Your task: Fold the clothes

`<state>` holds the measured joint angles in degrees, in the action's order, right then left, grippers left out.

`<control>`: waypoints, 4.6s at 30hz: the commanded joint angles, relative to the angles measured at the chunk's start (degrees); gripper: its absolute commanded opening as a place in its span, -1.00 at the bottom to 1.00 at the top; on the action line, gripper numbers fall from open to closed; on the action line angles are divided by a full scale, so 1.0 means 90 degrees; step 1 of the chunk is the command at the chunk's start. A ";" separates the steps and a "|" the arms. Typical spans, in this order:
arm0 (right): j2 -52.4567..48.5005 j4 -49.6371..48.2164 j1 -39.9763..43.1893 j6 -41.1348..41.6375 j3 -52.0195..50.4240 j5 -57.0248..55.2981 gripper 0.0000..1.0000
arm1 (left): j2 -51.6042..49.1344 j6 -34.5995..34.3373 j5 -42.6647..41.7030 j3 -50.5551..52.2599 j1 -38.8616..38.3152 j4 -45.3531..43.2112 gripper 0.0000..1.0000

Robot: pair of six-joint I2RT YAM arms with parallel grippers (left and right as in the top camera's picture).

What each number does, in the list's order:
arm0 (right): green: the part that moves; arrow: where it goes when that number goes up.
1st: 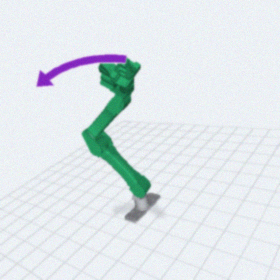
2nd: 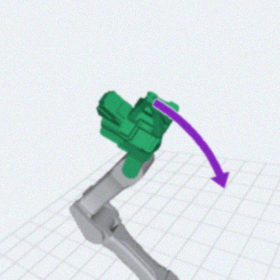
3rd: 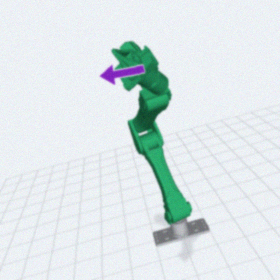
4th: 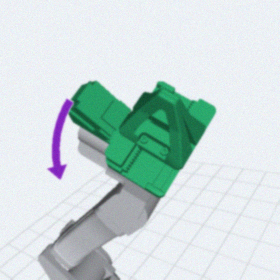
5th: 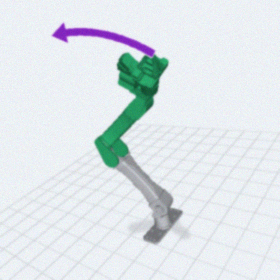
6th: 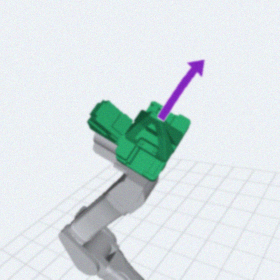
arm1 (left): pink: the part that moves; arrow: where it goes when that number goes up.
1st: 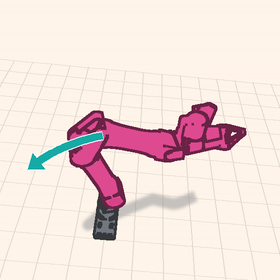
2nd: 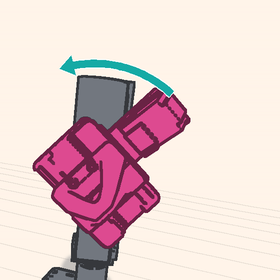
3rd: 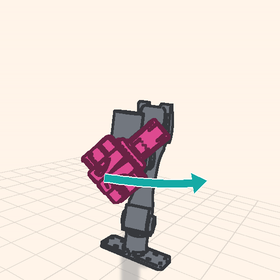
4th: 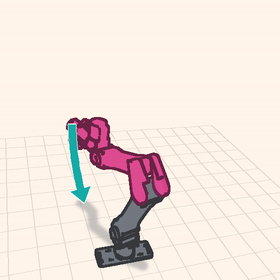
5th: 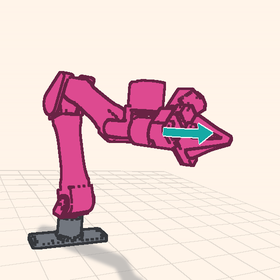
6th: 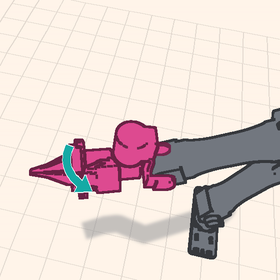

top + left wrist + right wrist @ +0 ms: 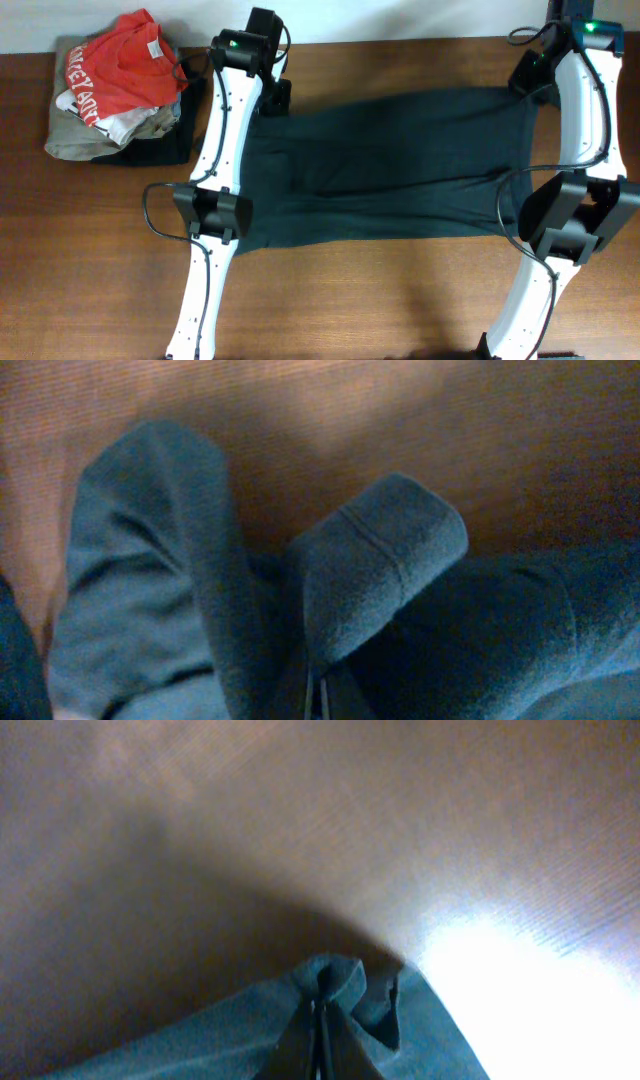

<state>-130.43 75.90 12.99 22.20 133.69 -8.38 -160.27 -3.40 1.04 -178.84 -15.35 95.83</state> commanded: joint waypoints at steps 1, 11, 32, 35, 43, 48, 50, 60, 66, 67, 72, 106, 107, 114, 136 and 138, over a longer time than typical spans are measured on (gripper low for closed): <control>0.0095 0.0478 0.0024 0.0097 0.0029 -0.0126 -0.92 | 0.0539 -0.0211 0.0015 -0.0117 0.0015 0.0100 -0.99; 0.0199 0.1404 0.0022 0.0095 0.0029 -0.0104 -0.92 | 0.1426 -0.0265 -0.0568 0.0253 -0.0015 0.0100 -0.99; 0.0578 0.2067 0.0036 0.0306 0.0029 -0.0102 -0.92 | 0.3230 -0.0398 0.0398 0.5501 0.0170 0.0102 -0.99; 0.0585 0.2261 0.0036 0.0306 0.0029 -0.0153 -0.92 | 0.3245 -0.0410 0.0301 0.5955 0.0182 0.0102 -0.99; 0.0585 0.2382 0.0017 0.0185 -0.0209 -0.0155 -0.92 | 0.3249 -0.0410 0.0323 0.6691 0.0165 0.0102 -0.99; 0.0585 0.2351 0.0019 0.0187 -0.0947 -0.0440 -0.92 | 0.3249 -0.0410 0.0323 0.7312 0.0165 0.0102 -0.99; 0.0585 0.2283 0.0019 0.0187 -0.1161 -0.0437 -0.92 | 0.3249 -0.0410 0.0342 0.7550 0.0165 0.0100 -0.99; 0.0583 0.2222 0.0019 0.0056 -0.1605 -0.0437 -0.37 | 0.3249 -0.0406 0.0369 0.7995 0.0170 0.0102 0.41; 0.0583 0.2210 0.0019 -0.0104 -0.1605 -0.0435 0.89 | 0.3252 -0.0328 0.0393 0.7953 0.0172 -0.0019 0.98; 0.0583 0.2181 0.0019 -0.0104 -0.1605 -0.0435 0.90 | 0.3254 -0.0333 0.0391 0.7856 0.0172 -0.0019 0.98; 0.0583 0.2093 0.0017 -0.0107 -0.1605 -0.0435 0.96 | 0.3694 -0.0333 0.0148 0.6883 0.0163 -0.0029 0.98; 0.0583 0.1851 0.0017 -0.0272 -0.1605 -0.0240 0.96 | 0.3796 -0.0714 0.0544 0.9112 -0.0299 -0.2159 -0.56; 0.0583 0.1848 0.0017 -0.0272 -0.1605 -0.0240 0.96 | 0.3796 -0.0716 0.0605 0.9112 -0.0282 -0.2137 -0.60; 0.0583 0.1846 0.0017 -0.0272 -0.1605 -0.0243 0.96 | 0.3796 -0.1001 0.1217 0.9112 0.0036 -0.1688 -0.66; 0.0583 0.1775 0.0002 -0.0272 -0.1605 0.0049 0.96 | 0.3798 -0.1814 0.2028 0.9131 0.0976 -0.0491 -0.34; 0.0583 0.1753 -0.0017 -0.0274 -0.1605 0.0046 0.96 | 0.3798 -0.1814 0.2028 0.9139 0.1066 -0.0391 -0.12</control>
<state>-127.02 91.90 12.99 19.51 119.44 -8.80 -125.95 -18.65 17.87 -97.14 -6.96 91.24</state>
